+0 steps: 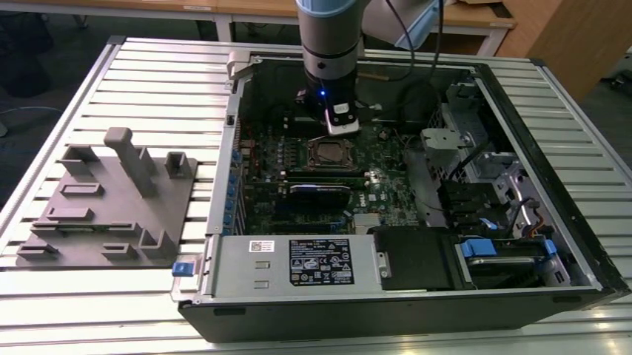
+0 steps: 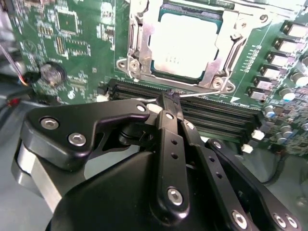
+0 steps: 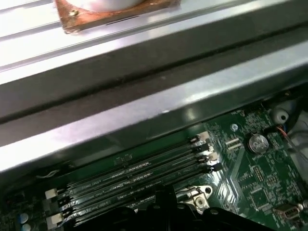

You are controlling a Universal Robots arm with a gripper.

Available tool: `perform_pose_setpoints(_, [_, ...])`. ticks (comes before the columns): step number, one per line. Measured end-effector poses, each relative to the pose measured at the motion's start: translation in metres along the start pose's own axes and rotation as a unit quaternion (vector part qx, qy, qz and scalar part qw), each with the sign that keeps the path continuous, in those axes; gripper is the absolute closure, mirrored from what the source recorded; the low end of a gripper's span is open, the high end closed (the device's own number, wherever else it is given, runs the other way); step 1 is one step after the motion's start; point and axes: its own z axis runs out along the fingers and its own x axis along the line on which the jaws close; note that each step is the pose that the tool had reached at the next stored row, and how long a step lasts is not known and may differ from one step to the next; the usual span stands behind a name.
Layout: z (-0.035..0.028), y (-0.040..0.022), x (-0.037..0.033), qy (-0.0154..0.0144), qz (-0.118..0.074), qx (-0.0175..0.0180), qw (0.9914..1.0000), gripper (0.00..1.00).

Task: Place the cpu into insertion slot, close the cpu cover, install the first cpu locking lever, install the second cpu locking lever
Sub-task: 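Install the first cpu locking lever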

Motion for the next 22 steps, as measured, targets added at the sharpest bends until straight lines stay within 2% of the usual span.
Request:
perform_pose_setpoints(2, [0.0006, -0.0001, 0.0001, -0.0036, 0.014, 0.001, 0.99989, 0.89])
perform_pose_setpoints(4, [0.0012, 0.0007, 0.0005, -0.0057, 0.022, 0.0014, 0.99974, 0.89])
perform_pose_setpoints(13, [0.0032, 0.0048, 0.0024, -0.0117, 0.045, 0.0029, 0.99891, 0.89])
perform_pose_setpoints(17, [0.0044, 0.0056, 0.0029, -0.0157, 0.061, 0.0039, 0.99803, 0.89])
perform_pose_setpoints(22, [0.0053, 0.0082, 0.0041, -0.0174, 0.067, 0.0042, 0.99756, 0.89])
